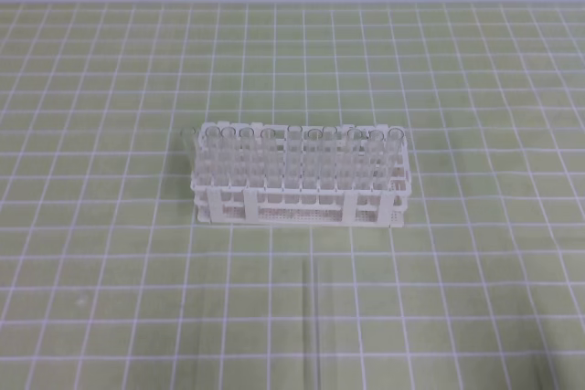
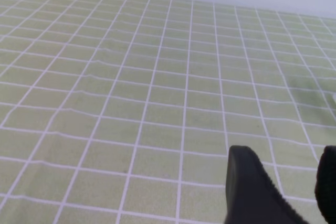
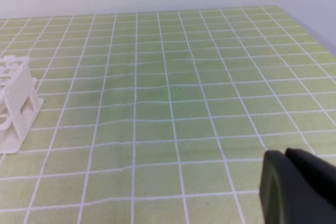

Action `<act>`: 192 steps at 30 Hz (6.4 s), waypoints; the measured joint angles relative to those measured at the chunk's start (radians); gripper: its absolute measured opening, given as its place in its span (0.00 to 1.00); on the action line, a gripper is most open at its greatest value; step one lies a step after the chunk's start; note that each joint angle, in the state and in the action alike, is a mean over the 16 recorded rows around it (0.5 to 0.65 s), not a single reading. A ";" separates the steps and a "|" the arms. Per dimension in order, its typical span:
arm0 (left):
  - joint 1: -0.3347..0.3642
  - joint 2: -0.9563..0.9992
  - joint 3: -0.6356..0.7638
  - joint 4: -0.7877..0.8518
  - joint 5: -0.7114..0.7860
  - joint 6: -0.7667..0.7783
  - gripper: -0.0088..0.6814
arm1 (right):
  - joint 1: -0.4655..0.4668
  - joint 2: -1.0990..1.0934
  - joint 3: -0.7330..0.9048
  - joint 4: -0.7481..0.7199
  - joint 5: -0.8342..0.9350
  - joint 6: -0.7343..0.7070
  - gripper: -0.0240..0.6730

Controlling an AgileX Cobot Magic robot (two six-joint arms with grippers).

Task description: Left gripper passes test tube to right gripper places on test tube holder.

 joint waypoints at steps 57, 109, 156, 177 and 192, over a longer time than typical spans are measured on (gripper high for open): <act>0.000 -0.002 0.000 -0.007 -0.013 -0.016 0.38 | 0.000 0.000 0.000 0.000 0.000 0.000 0.01; 0.000 -0.024 0.009 -0.203 -0.143 -0.162 0.38 | 0.000 0.000 0.000 0.000 0.000 0.000 0.01; -0.067 0.312 -0.416 -0.536 0.308 0.183 0.02 | 0.000 0.000 0.000 0.001 0.000 0.000 0.01; -0.701 1.217 -1.041 -0.203 0.850 0.120 0.01 | 0.000 0.000 0.000 0.018 0.000 0.000 0.01; -0.907 1.523 -1.119 -0.185 0.680 -0.184 0.03 | 0.000 0.000 0.000 0.023 0.000 0.000 0.01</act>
